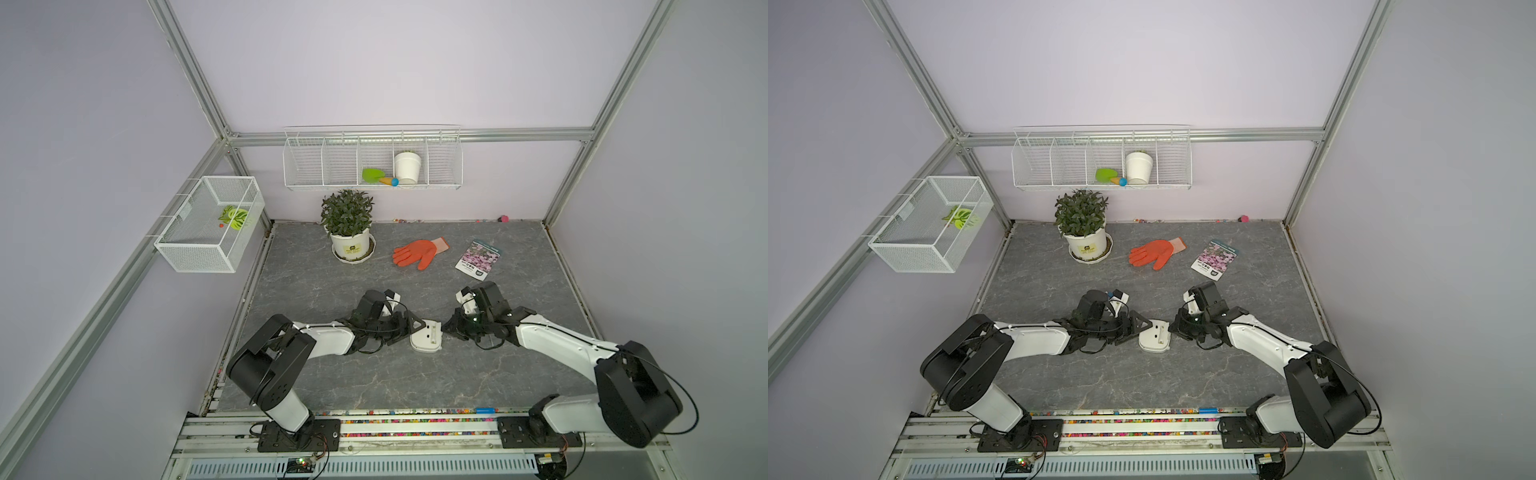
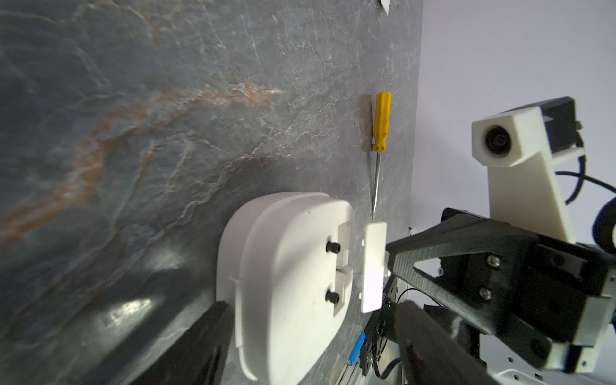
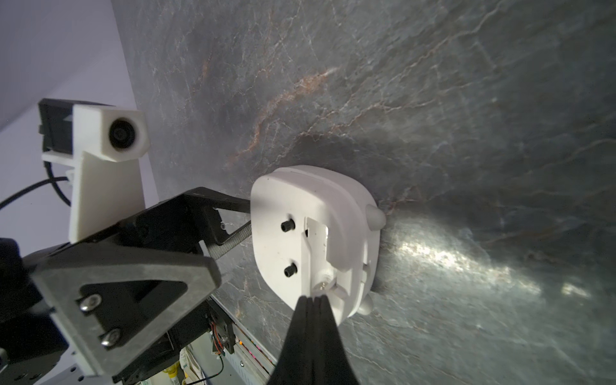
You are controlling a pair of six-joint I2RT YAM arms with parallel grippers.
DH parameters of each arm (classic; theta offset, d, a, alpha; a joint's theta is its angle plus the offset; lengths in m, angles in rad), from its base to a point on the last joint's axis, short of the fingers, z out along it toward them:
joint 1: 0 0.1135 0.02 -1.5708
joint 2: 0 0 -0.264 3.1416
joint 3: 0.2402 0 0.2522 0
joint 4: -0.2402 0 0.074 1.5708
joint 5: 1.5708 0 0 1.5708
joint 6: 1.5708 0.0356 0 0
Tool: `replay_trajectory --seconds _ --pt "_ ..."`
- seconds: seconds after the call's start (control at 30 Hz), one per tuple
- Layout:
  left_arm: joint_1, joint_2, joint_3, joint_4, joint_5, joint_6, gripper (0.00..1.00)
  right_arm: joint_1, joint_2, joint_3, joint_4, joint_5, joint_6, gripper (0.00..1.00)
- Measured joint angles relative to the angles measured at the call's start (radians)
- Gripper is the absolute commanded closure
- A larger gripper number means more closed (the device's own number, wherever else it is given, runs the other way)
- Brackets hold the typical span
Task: Remove the battery from the alarm
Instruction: Install the cover on the alarm.
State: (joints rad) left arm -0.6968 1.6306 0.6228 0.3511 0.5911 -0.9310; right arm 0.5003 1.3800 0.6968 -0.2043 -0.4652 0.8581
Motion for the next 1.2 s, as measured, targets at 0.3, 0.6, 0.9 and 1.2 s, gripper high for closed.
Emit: replay_trajectory --seconds 0.3,0.6,0.9,1.2 --pt "0.0 0.0 0.0 0.005 0.0 0.0 0.19 0.024 0.024 0.0 0.005 0.021 0.001 1.0" --pt "-0.004 0.0 0.0 0.008 0.0 0.0 0.18 0.043 0.029 0.0 0.039 0.028 0.002 1.0" --pt "-0.005 0.0 0.0 0.008 0.0 0.0 0.18 0.046 0.042 0.0 0.059 0.049 0.002 1.0" --pt "-0.005 0.0 0.0 0.008 0.0 0.0 0.18 0.046 0.042 0.0 0.043 0.058 0.003 1.0"
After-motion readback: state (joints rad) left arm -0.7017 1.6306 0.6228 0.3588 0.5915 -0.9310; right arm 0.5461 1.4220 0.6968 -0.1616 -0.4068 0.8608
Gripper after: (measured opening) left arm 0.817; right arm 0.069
